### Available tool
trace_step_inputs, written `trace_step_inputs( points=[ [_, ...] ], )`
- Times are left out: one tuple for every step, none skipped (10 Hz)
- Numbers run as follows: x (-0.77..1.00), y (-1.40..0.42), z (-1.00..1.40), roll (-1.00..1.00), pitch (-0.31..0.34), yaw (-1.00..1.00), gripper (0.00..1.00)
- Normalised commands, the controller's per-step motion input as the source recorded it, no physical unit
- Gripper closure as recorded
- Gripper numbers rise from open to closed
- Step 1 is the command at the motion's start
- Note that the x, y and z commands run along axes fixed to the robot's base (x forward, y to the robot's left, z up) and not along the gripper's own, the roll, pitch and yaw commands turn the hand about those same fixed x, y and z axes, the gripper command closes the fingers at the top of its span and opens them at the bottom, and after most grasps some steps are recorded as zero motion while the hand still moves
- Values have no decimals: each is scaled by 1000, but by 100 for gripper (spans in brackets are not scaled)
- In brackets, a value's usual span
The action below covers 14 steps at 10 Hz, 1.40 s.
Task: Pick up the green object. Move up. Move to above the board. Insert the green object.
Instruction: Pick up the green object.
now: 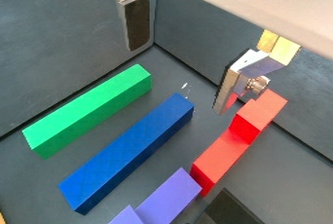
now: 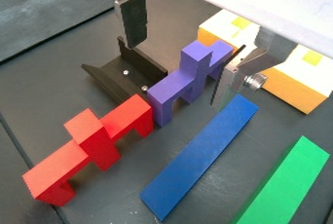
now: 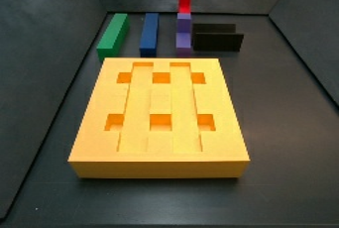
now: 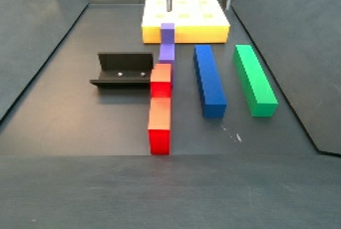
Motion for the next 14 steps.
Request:
trace_step_inputs(
  points=[
    [0,-106,-31,0,0,0,0],
    [-57,-63,-89,23,-66,-80,0],
    [-600,-57,-617,-134,-219,-69,0],
    [-1000,-157,-674,-69,-197,0,0],
    [-1000,-146,-680,-39,-127,-37,0],
    [-1000,-111,-566,0,-100,-106,0],
    [-1000,-183,-489,0,-110,-117,0],
    [-994,-180,-351,51,-116,-134,0],
    [-877,-229,-400,61,-91,-203,0],
    [-649,-123,-389,0,-97,-229,0],
    [-566,-34,-454,0,-117,-200,0],
    [-689,-57,-486,0,-147,-197,0],
    [-317,-17,-469,19,-80,-171,0],
    [-134,0,-489,31,-76,0,0]
  ],
)
